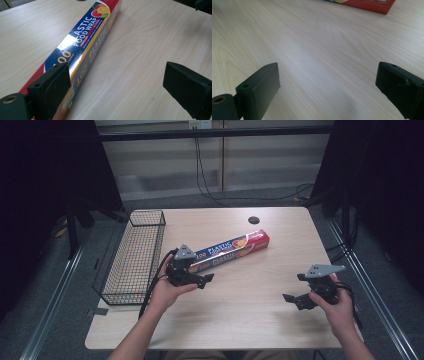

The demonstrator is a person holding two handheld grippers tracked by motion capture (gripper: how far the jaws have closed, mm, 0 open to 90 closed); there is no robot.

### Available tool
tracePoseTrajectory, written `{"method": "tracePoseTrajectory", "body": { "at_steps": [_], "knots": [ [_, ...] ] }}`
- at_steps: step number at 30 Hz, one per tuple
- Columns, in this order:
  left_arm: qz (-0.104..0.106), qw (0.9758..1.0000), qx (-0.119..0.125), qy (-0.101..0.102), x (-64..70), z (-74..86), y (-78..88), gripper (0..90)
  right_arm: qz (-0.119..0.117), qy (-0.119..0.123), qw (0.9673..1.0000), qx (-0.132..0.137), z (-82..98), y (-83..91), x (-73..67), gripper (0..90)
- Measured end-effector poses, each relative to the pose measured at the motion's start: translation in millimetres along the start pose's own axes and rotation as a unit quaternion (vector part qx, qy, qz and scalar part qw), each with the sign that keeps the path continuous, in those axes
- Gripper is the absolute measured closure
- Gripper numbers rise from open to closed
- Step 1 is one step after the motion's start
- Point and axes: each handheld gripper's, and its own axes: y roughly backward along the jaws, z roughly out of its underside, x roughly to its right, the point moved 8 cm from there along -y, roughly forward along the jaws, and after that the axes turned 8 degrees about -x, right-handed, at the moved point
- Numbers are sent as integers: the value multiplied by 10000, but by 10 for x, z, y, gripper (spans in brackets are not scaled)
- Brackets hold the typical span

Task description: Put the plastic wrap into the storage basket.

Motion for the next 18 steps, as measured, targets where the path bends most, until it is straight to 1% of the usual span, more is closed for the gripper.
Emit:
{"method": "tracePoseTrajectory", "body": {
  "at_steps": [1,2,3,5,6,8,9,11,12,14,15,16,17,18],
  "knots": [
    [-15,10000,-45,-52,-6,-8,2,71,1,-6,10000,-14,8,2,0,49],
    [-1,10000,-22,-77,0,-39,-15,71,5,-15,10000,-17,16,8,0,49],
    [4,10000,-65,-68,6,-49,-20,71,-2,-5,10000,-5,15,9,0,49],
    [35,10000,-39,-56,19,-69,-31,71,-4,-6,10000,7,12,11,1,49],
    [51,9999,-30,-106,23,-90,-39,71,2,-5,10000,14,12,14,3,49],
    [60,9999,-33,-81,25,-115,-54,72,30,1,10000,28,12,17,6,49],
    [43,9999,-70,-129,19,-140,-82,78,7,3,10000,19,15,18,0,49],
    [37,9999,-85,-115,16,-150,-96,78,31,9,10000,29,14,18,5,49],
    [24,9997,-172,-183,7,-160,-114,78,26,-17,10000,34,14,20,5,49],
    [-56,9995,-209,-224,-29,-196,-134,78,13,-25,10000,66,6,26,12,49],
    [-33,9996,-225,-192,-47,-213,-139,78,7,-40,10000,66,4,30,13,49],
    [-58,9998,-169,-59,-66,-239,-145,78,7,-40,10000,66,4,30,13,49],
    [-40,9999,-141,-20,-86,-258,-158,78,9,-37,10000,60,4,29,14,49],
    [-51,9997,-254,-48,-112,-262,-158,78,-14,-33,10000,57,3,20,14,49]
  ]
}}
